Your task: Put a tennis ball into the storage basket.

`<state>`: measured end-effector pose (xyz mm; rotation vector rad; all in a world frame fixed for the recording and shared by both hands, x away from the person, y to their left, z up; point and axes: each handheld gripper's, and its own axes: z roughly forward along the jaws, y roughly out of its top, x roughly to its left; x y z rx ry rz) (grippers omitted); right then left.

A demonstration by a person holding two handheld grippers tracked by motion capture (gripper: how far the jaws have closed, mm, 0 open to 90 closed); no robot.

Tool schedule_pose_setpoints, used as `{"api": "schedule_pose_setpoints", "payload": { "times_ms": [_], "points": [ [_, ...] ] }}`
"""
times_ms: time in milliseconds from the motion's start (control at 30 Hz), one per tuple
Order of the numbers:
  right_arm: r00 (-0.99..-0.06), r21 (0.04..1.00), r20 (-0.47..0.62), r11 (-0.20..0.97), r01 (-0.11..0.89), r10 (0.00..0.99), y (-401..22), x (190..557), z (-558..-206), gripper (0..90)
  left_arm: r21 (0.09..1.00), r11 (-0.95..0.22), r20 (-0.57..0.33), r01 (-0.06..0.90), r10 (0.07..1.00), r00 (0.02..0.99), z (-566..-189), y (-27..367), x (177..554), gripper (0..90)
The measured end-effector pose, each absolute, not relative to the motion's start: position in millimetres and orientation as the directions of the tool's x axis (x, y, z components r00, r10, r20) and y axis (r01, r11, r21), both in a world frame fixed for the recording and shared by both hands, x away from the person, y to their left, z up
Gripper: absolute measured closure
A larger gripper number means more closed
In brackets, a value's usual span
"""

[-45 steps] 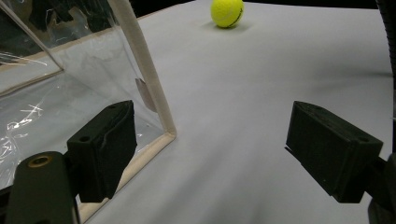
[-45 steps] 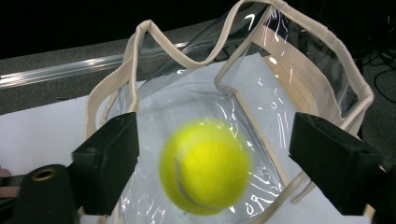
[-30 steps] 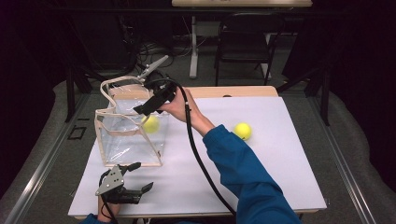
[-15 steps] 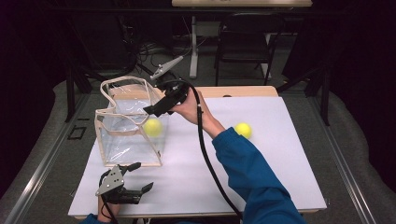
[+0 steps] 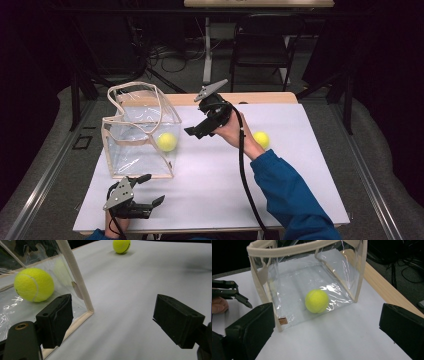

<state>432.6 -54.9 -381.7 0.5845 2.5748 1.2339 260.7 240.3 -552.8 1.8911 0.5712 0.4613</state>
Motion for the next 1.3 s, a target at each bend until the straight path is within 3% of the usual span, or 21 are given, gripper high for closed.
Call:
{"api": "schedule_pose_setpoints", "payload": {
  "times_ms": [1300],
  "points": [
    [-0.841,0.741,0.034,0.550,0.384,0.540,-136,393,-473,0.0,0.932,-0.324,0.064,0.162,0.587,0.807,-553,240,260,16.1]
  ]
}}
